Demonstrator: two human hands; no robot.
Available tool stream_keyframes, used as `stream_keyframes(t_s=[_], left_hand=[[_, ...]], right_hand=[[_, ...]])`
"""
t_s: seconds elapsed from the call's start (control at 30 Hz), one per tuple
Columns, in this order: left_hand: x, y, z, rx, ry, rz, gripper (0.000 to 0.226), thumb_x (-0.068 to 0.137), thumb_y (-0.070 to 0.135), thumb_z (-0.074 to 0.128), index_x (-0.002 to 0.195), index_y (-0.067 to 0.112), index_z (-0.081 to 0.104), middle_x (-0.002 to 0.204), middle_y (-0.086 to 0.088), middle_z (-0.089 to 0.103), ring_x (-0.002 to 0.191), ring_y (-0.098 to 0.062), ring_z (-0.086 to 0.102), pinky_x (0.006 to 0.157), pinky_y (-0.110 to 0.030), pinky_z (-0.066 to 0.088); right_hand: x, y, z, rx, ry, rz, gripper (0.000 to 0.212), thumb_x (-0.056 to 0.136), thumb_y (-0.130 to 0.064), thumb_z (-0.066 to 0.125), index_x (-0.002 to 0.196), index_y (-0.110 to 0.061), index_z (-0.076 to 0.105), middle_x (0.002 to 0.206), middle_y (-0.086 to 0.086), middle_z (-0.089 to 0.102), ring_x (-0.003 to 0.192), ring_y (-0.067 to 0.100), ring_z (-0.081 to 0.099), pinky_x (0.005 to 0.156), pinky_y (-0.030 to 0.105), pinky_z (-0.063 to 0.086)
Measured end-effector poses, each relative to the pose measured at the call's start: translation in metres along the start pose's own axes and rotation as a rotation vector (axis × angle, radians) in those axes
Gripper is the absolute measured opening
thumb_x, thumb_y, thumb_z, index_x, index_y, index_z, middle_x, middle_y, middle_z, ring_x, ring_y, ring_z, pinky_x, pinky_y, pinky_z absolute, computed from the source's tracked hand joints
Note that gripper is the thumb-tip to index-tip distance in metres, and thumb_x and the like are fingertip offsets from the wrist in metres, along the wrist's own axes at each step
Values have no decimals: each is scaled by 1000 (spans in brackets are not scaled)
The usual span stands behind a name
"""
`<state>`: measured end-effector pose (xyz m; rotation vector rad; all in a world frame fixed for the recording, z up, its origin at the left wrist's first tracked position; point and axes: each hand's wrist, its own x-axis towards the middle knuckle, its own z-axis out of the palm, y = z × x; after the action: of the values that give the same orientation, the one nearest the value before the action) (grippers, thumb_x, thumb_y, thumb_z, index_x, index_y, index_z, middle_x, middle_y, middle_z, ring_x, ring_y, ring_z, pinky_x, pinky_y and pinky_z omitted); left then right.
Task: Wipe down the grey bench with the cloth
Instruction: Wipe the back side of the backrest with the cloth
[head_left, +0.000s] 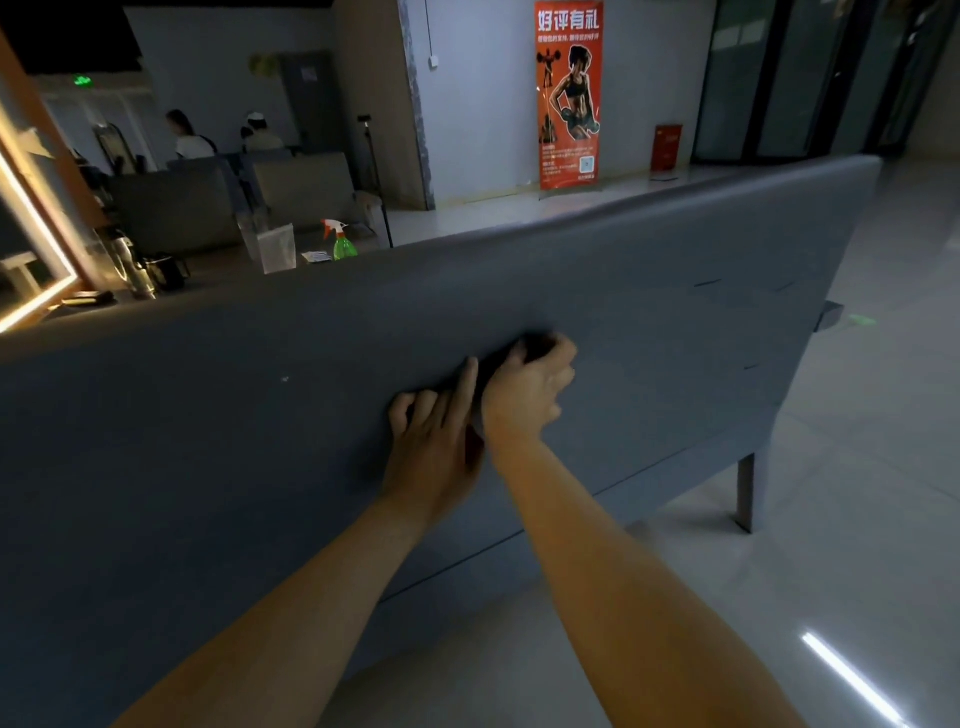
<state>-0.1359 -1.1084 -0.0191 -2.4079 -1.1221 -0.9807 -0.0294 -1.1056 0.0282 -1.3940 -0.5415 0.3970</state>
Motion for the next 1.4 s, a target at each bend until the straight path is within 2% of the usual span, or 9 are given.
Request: stream_keyframes(t_s=[0.3,0.4,0.53,0.63,0.73,0.9,1.0,1.27,1.4], left_hand=[[-3,-20,13,12,-98,54,77,88,19,42,161,14,15,104,10,59,99,-18,50,111,-43,23],[-8,-12,5,44,-126,65,84,88,21,48,162,14,8,109,7,59,105,-20,49,114,-44,21],[-8,4,2,44,-12,2,76,87,15,54,158,9,28,99,8,61,94,-19,50,108,-45,29],[-10,10,6,30,2,-15,74,86,13,55,156,8,33,101,5,63,93,-21,49,99,-46,32],[-15,5,18,32,-52,-3,91,82,24,73,157,7,25,106,2,65,97,-20,46,99,-42,27],[-36,-14,35,38,-156,60,101,82,17,70,161,10,7,109,3,66,104,-21,54,123,-36,1],[-43,-12,32,79,-183,58,101,80,17,72,161,6,13,105,3,64,103,-21,54,126,-37,-5],[-35,5,23,-7,-3,11,64,87,7,54,150,6,44,93,7,63,86,-15,53,97,-44,33],[-30,4,28,3,-27,-25,59,86,12,59,144,8,51,93,-1,69,86,-23,60,85,-42,34]], right_hand=[[-5,55,0,-57,-71,242,25,107,-28,41,128,-14,39,128,12,42,97,32,49,88,43,38],[-5,23,-26,124,-88,133,29,108,-25,45,133,-13,38,135,12,40,99,19,44,84,33,39],[10,-50,-25,312,-16,-153,19,108,-24,46,125,-17,42,127,4,44,93,-3,48,71,2,39],[7,-46,-9,235,-10,-191,18,109,-28,42,125,-19,41,121,0,42,90,6,50,76,15,45],[-4,30,2,-19,-69,-71,13,109,-31,40,116,-21,40,113,-3,42,99,29,52,91,45,40],[-13,97,6,-157,-112,21,7,105,-22,44,104,-20,37,104,2,43,87,28,46,92,55,42],[-13,89,-3,-81,-160,88,8,104,-19,46,109,-16,40,113,7,47,93,28,49,93,57,46],[10,-40,-16,351,-74,-179,17,107,-32,47,122,-27,41,126,2,54,107,14,56,84,29,48],[3,14,1,160,-41,-193,18,108,-29,43,124,-23,41,128,2,53,105,22,55,95,47,46]])
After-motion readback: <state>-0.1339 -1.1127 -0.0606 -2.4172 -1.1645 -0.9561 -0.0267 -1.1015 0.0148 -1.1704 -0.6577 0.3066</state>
